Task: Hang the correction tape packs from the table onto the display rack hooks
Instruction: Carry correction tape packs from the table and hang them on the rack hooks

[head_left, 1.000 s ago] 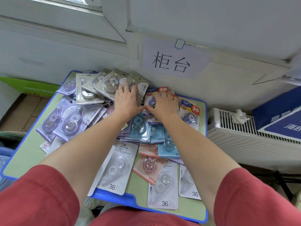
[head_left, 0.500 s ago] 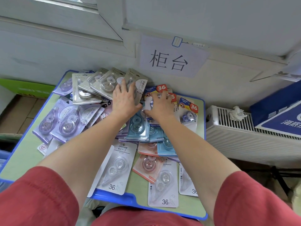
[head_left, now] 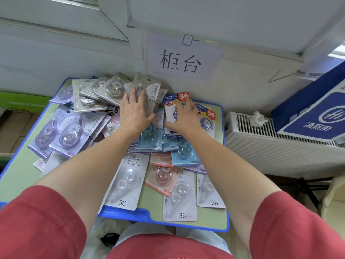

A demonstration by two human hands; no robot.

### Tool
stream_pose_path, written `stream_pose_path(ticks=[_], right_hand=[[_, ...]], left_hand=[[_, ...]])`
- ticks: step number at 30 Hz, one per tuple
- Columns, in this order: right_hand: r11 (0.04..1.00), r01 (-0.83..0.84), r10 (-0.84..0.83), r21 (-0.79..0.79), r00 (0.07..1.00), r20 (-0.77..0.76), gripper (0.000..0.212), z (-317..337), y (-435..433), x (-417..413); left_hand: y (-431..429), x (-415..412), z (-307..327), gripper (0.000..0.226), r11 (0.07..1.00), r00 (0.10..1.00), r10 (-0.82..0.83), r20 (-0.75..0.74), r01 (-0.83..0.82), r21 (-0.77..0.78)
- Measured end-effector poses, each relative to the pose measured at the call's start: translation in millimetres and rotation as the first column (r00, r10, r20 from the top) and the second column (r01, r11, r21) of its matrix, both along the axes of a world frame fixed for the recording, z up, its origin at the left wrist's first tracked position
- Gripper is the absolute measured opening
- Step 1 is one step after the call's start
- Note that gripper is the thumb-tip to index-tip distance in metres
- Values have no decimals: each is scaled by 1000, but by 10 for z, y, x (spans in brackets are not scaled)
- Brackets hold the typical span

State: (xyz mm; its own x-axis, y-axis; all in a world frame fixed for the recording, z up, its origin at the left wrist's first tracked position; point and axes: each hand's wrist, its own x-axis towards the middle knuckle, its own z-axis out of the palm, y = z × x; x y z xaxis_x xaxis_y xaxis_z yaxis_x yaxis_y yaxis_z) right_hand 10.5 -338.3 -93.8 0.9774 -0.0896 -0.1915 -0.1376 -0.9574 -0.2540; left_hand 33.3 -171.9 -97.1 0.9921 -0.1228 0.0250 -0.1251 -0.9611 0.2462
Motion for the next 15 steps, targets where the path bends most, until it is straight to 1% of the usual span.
stream_pose_path(ticks=[6, 9, 12, 15], right_hand=[[997, -49, 50, 55, 999, -16, 83, 30, -309, -355], [992, -91, 91, 90, 996, 8, 81, 48, -411, -556], [984, -142, 138, 107, 989, 47, 81, 27, -526, -825], [977, -169, 161, 132, 985, 63, 82, -20, -687, -1129]], left_hand=[[-161, -390, 27, 81, 999, 999, 52, 0, -52, -2], [-251, -680, 40, 80, 993, 993, 117, 13, -117, -2], [-368, -1008, 37, 79, 985, 985, 173, -7, -173, 5], [-527, -1339, -3, 79, 976, 977, 213, -17, -213, -42]])
